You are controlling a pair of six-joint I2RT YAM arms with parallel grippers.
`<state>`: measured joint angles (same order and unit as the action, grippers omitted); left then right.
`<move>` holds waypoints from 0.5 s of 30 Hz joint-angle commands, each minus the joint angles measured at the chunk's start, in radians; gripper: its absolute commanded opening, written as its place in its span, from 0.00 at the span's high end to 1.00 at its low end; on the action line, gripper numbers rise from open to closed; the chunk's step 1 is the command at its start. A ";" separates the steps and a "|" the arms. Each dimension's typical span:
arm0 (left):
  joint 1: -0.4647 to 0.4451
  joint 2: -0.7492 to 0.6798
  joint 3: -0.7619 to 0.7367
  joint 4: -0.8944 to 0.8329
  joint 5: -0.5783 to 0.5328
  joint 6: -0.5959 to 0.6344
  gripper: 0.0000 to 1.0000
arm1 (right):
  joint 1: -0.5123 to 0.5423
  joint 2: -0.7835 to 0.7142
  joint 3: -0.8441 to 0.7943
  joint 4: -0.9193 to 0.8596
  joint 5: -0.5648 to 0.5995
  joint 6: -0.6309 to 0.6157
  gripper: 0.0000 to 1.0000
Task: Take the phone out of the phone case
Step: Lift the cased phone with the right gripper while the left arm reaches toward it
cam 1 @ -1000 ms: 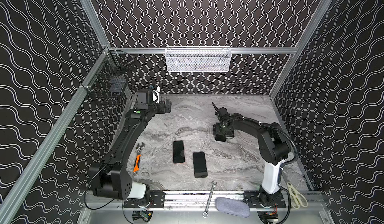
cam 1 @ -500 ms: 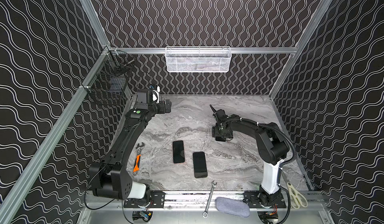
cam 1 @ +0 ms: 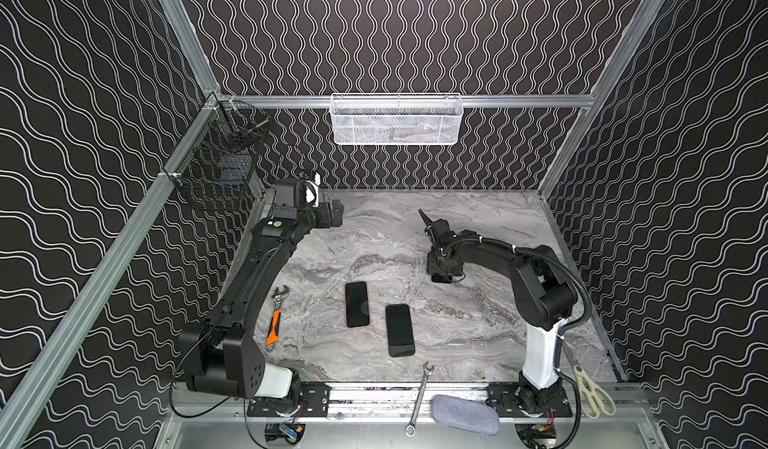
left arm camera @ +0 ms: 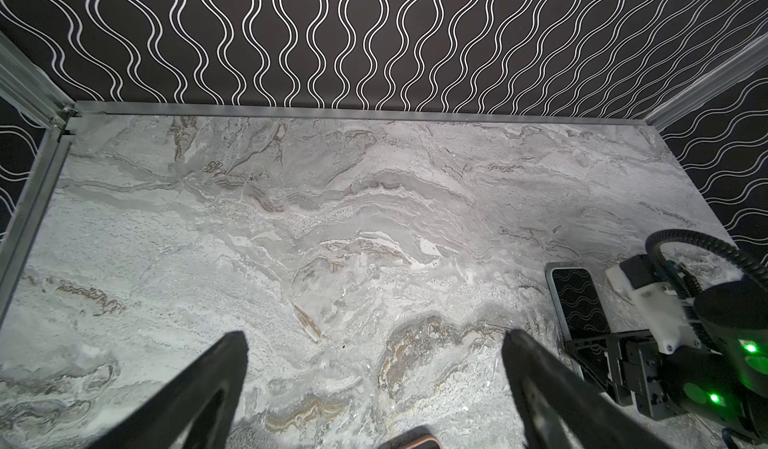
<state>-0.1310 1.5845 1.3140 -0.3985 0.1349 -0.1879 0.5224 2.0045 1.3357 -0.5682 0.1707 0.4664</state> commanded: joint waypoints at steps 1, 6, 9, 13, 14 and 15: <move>0.002 0.010 -0.002 0.030 0.012 -0.018 0.01 | -0.001 0.019 -0.026 -0.002 -0.048 -0.018 0.46; 0.001 0.022 -0.001 0.030 0.025 -0.025 0.01 | -0.002 0.000 -0.052 0.031 -0.051 -0.035 0.50; 0.001 0.026 0.001 0.030 0.036 -0.028 0.01 | -0.004 -0.004 -0.052 0.035 -0.049 -0.047 0.50; 0.001 0.035 0.002 0.030 0.049 -0.036 0.01 | -0.015 -0.021 -0.064 0.058 -0.063 -0.053 0.51; 0.001 0.035 0.002 0.030 0.048 -0.038 0.01 | -0.018 -0.025 -0.066 0.063 -0.067 -0.054 0.51; 0.001 0.034 0.000 0.030 0.049 -0.039 0.01 | -0.021 -0.028 -0.064 0.067 -0.072 -0.055 0.52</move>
<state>-0.1310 1.6146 1.3140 -0.3985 0.1699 -0.2100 0.5106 1.9663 1.2835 -0.4980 0.1600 0.4095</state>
